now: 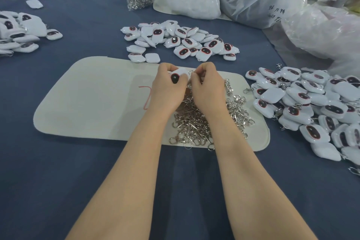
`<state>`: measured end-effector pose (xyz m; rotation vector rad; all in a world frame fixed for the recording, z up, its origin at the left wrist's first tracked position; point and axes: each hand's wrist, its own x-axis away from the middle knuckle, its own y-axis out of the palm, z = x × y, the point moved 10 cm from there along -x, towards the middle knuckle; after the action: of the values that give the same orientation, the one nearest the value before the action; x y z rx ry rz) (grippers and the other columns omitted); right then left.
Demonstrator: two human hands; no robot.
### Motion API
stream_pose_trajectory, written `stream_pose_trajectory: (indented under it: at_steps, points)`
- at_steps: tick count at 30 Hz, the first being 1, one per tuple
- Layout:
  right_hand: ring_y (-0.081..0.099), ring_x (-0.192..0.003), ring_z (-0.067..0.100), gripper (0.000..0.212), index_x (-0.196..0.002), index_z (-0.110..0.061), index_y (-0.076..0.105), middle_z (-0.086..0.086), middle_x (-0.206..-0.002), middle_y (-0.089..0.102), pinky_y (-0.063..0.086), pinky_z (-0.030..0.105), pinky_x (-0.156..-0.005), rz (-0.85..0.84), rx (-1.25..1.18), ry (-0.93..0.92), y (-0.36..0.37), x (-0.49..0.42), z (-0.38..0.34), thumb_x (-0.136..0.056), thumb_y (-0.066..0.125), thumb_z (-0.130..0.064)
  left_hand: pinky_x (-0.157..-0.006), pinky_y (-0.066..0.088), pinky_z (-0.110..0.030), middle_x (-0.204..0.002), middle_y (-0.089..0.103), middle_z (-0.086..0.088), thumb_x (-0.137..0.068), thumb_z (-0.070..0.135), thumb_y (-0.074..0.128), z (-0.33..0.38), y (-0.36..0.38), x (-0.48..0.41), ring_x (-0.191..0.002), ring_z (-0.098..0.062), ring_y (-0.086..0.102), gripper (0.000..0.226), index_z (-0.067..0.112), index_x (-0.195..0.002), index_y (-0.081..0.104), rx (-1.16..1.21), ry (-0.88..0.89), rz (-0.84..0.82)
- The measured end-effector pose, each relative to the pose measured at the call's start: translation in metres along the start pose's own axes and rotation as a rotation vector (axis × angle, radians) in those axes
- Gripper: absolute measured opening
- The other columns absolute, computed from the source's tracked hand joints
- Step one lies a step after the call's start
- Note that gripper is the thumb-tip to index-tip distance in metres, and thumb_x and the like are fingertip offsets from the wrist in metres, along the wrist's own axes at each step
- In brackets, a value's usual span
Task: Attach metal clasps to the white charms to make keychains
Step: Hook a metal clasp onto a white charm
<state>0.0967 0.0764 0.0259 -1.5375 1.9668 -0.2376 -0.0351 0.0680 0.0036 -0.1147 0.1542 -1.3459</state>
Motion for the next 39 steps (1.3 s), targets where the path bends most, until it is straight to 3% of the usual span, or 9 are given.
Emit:
stream_pose_trajectory:
  at_steps: [5,7,9,12,16,22,30,35,39]
  points:
    - [0.049,-0.067,0.013,0.008,-0.09,-0.014,0.046,0.0,-0.077,0.056,0.032,0.02,-0.055,-0.035,0.011,-0.011,0.004,0.001,-0.001,-0.094,0.049,-0.008,-0.07,0.05,-0.034,-0.08,0.053,0.01,-0.091,0.019,0.055,-0.002,-0.002,-0.004,-0.065,-0.008,0.054,0.015,0.023,-0.101,0.045,-0.047,0.037,0.042]
    - [0.049,-0.068,0.012,0.007,-0.09,-0.014,0.046,0.0,-0.078,0.057,0.035,0.017,-0.056,-0.053,0.022,-0.016,0.006,0.001,-0.003,-0.094,0.048,-0.008,-0.062,0.044,-0.026,-0.08,0.053,0.011,-0.091,0.018,0.055,-0.004,-0.003,-0.005,-0.064,-0.005,0.052,0.015,0.022,-0.102,0.045,-0.047,0.037,0.05]
    - [0.05,-0.071,0.017,0.005,-0.091,-0.012,0.047,0.003,-0.081,0.059,0.036,0.022,-0.059,-0.081,0.05,-0.029,0.008,0.001,-0.005,-0.094,0.048,-0.008,-0.059,0.039,-0.021,-0.081,0.051,0.012,-0.092,0.017,0.054,-0.005,-0.005,-0.005,-0.067,-0.003,0.052,0.015,0.021,-0.102,0.044,-0.055,0.032,0.056]
    - [0.05,-0.074,0.021,0.002,-0.093,-0.01,0.048,0.009,-0.084,0.06,0.039,0.033,-0.065,-0.123,0.071,-0.045,0.013,0.002,-0.008,-0.095,0.049,-0.009,-0.063,0.038,-0.022,-0.084,0.05,0.012,-0.093,0.016,0.052,-0.005,-0.005,-0.005,-0.071,-0.003,0.051,0.015,0.021,-0.103,0.042,-0.07,0.038,0.055]
    - [0.05,-0.077,0.024,0.001,-0.094,-0.008,0.049,0.01,-0.087,0.059,0.04,0.034,-0.067,-0.142,0.097,-0.055,0.014,0.002,-0.009,-0.095,0.049,-0.008,-0.07,0.037,-0.026,-0.085,0.049,0.01,-0.095,0.016,0.05,-0.001,-0.003,-0.004,-0.074,-0.008,0.051,0.015,0.021,-0.106,0.041,-0.117,0.076,0.049]
    - [0.051,-0.079,0.024,0.005,-0.093,-0.011,0.046,0.008,-0.085,0.057,0.039,0.035,-0.068,-0.166,0.149,-0.051,0.015,0.003,-0.009,-0.096,0.047,-0.008,-0.069,0.035,-0.026,-0.087,0.051,0.008,-0.095,0.013,0.049,0.007,-0.003,0.0,-0.08,-0.017,0.051,0.017,0.016,-0.111,0.044,-0.199,0.16,0.046]
    - [0.05,-0.083,0.026,0.007,-0.092,-0.011,0.045,0.01,-0.09,0.056,0.036,0.033,-0.067,-0.186,0.191,-0.042,0.017,0.005,-0.011,-0.095,0.045,-0.005,-0.079,0.043,-0.037,-0.111,0.055,-0.006,-0.096,0.008,0.044,0.024,0.001,0.009,-0.091,-0.022,0.052,0.021,0.008,-0.117,0.044,-0.38,0.324,0.047]
    - [0.052,-0.085,0.029,0.006,-0.097,-0.005,0.048,0.015,-0.096,0.059,0.042,0.038,-0.071,-0.181,0.195,-0.02,0.016,0.006,-0.011,-0.096,0.042,-0.005,-0.071,0.034,-0.029,-0.103,0.047,0.004,-0.097,0.011,0.044,0.024,0.004,0.008,-0.083,-0.016,0.045,0.02,0.009,-0.116,0.043,-0.371,0.34,0.036]
    - [0.051,-0.084,0.029,0.009,-0.101,-0.003,0.048,0.016,-0.097,0.059,0.037,0.035,-0.067,-0.187,0.217,-0.042,0.018,0.007,-0.013,-0.096,0.041,-0.005,-0.066,0.032,-0.025,-0.096,0.054,0.003,-0.098,0.017,0.045,0.011,0.0,0.001,-0.083,-0.017,0.051,0.017,0.012,-0.114,0.043,-0.235,0.204,0.042]
